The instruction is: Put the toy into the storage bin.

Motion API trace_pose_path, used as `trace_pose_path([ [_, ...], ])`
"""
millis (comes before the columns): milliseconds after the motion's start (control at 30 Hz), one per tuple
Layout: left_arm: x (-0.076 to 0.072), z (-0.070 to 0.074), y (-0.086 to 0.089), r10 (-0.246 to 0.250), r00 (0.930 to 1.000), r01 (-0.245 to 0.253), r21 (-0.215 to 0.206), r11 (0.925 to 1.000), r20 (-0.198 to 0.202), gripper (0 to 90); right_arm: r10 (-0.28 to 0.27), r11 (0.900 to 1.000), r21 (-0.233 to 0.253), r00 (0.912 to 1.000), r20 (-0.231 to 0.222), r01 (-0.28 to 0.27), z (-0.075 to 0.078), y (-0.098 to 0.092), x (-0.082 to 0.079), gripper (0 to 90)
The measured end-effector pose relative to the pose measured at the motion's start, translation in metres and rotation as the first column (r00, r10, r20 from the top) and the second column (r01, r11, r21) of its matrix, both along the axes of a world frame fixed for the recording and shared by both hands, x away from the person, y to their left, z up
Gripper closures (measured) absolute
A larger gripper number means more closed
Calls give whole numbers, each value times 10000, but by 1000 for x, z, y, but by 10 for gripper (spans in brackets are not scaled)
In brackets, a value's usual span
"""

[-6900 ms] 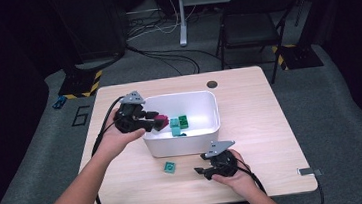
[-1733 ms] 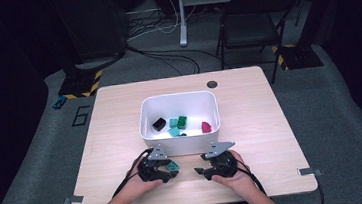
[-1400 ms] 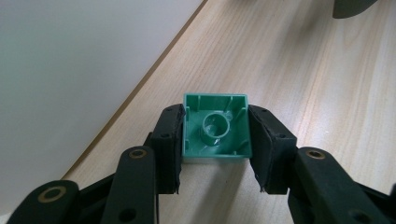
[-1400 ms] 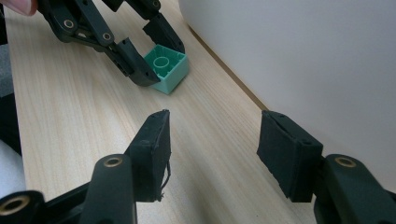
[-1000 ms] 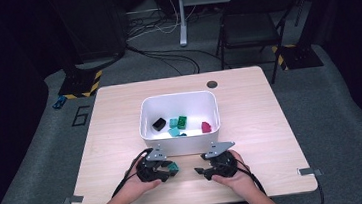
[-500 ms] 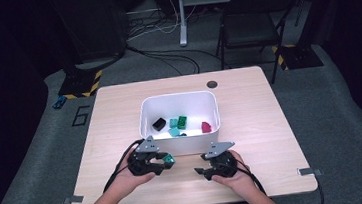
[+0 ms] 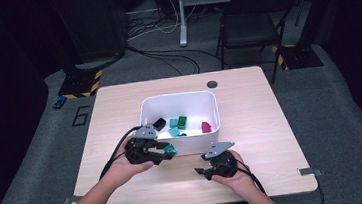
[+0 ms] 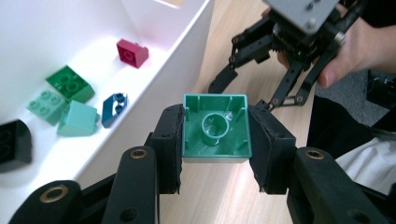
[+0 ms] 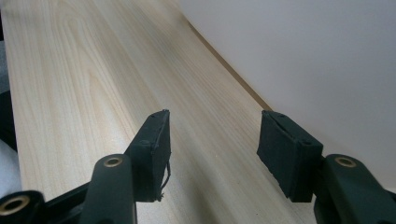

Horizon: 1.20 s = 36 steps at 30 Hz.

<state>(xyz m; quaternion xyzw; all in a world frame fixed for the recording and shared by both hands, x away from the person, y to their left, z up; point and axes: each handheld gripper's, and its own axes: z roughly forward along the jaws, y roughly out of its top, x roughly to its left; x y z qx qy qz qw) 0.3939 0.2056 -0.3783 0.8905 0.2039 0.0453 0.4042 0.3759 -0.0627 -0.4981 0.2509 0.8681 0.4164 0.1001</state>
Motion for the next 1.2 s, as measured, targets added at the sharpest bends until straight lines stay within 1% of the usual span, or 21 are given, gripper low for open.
trace_pose_path([
  [33,0,0,0,0,10000,0,0,10000,0,586,0,10000,0,10000,0,0,0,0,0,432],
  [67,3,6,-1,-23,10000,23,-10,10000,64,586,5,10000,-7,10000,14,-5,0,0,0,432],
  [233,11,18,-6,-39,9999,40,-53,10000,132,586,7,10000,-9,10000,20,-7,-1,0,1,432],
  [333,17,27,-8,-81,9997,81,-10,10000,251,586,-15,10000,-18,10000,-39,15,-1,0,0,432],
  [367,19,29,-9,-89,9997,91,-60,9999,244,586,-19,10000,-13,10000,-49,19,-1,0,0,432],
  [433,24,34,-10,-46,9997,49,-123,9999,233,587,-31,10000,-12,10000,-82,31,-1,0,0,432],
  [533,34,41,-11,57,9997,-51,-248,9997,254,587,14,10000,-43,10000,-17,-14,-2,0,1,432],
  [633,46,44,-13,184,9995,-174,-360,9992,261,586,-7,10000,-28,10000,-58,7,-1,0,1,432],
  [667,50,45,-13,250,9993,-240,-365,9990,264,587,-2,10000,-32,10000,-55,2,-1,0,1,432],
  [700,50,45,-13,250,9993,-240,-365,9990,264,586,38,10000,-43,10000,9,-38,-2,0,1,432],
  [733,58,45,-15,365,9991,-356,-431,9984,204,587,45,10000,-51,10000,1,-45,-2,0,1,432],
  [833,70,43,-21,462,9984,-450,-373,9983,318,587,56,10000,-58,10000,-8,-56,-2,0,1,432],
  [867,75,42,-23,496,9981,-484,-320,9983,372,587,21,10000,-49,10000,-89,-21,-2,0,1,432],
  [933,85,40,-27,605,9973,-588,-416,9974,415,586,66,10000,-53,10000,1,-66,-2,0,2,432],
  [1000,96,37,-31,776,9959,-759,-374,9964,473,586,71,10000,-47,10000,-5,-71,-2,0,1,433],
  [1133,114,32,-39,1058,9936,-1040,-444,9936,397,586,81,10000,-42,10000,32,-81,-2,0,1,432],
  [1200,121,29,-45,1046,9938,-1031,-399,9939,381,586,96,9999,-37,9999,53,-95,-2,-1,2,432],
])
